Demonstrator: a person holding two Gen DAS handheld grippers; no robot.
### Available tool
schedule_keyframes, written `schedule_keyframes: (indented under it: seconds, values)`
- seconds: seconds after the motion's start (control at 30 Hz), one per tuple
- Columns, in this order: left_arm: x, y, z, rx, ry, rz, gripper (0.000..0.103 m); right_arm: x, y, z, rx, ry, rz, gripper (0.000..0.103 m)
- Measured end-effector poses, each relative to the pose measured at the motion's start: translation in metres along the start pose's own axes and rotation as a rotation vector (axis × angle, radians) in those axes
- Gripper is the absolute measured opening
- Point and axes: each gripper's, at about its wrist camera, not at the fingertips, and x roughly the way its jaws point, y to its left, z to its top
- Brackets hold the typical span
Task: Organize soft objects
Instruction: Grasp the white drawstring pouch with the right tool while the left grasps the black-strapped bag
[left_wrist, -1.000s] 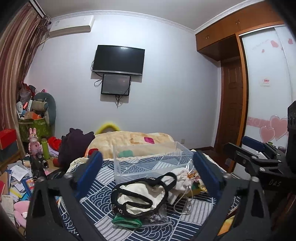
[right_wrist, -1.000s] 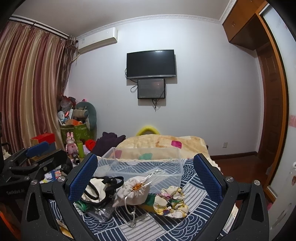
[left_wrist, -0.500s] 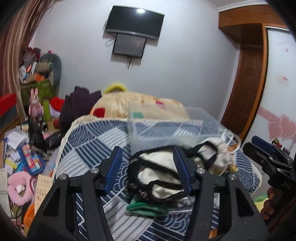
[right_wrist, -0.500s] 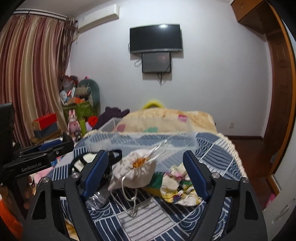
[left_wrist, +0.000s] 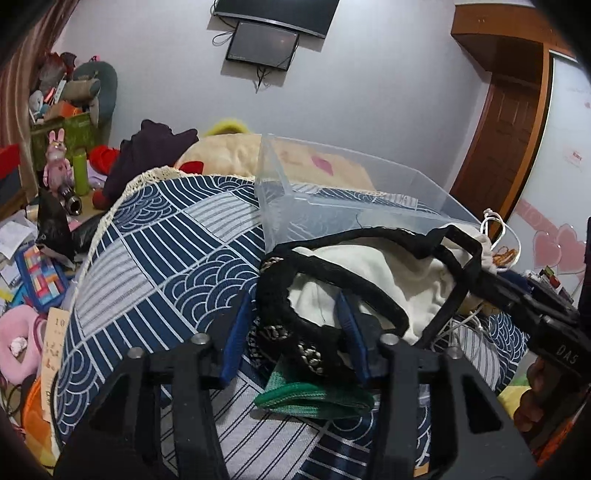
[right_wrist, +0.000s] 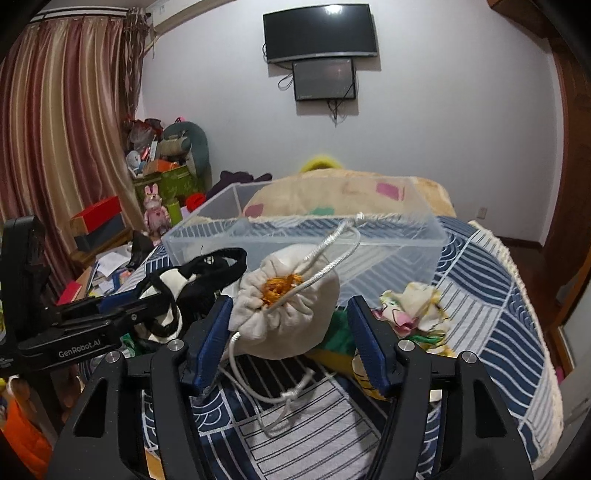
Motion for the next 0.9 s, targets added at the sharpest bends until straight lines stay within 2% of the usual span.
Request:
schedule_keyframes:
  seconds: [0.07, 0.1, 0.13, 0.3, 0.47, 0.9]
  values:
    - [-0.001, -0.001, 0.001, 0.000, -0.007, -0.001, 0.036, 0.003, 0.002, -0.001, -0.010, 0.007, -0.004, 0.052]
    - [-0.003, -0.003, 0.001, 0.008, -0.015, 0.000, 0.032, 0.004, 0.004, -0.002, -0.018, 0.016, 0.002, 0.040]
    - [-0.005, -0.005, 0.001, 0.018, -0.024, 0.004, 0.030, 0.004, 0.004, -0.003, -0.019, 0.022, 0.011, 0.035]
    - [-0.023, -0.016, 0.004, 0.060, -0.087, 0.011, 0.026, 0.000, 0.006, -0.004, -0.046, 0.015, -0.009, 0.026]
    - [-0.047, -0.027, 0.009, 0.106, -0.161, 0.014, 0.023, -0.015, 0.006, 0.002, -0.055, -0.032, -0.007, 0.023]
    - [-0.071, -0.039, 0.046, 0.109, -0.259, -0.044, 0.020, -0.052, 0.002, 0.028, -0.071, -0.165, -0.039, 0.023]
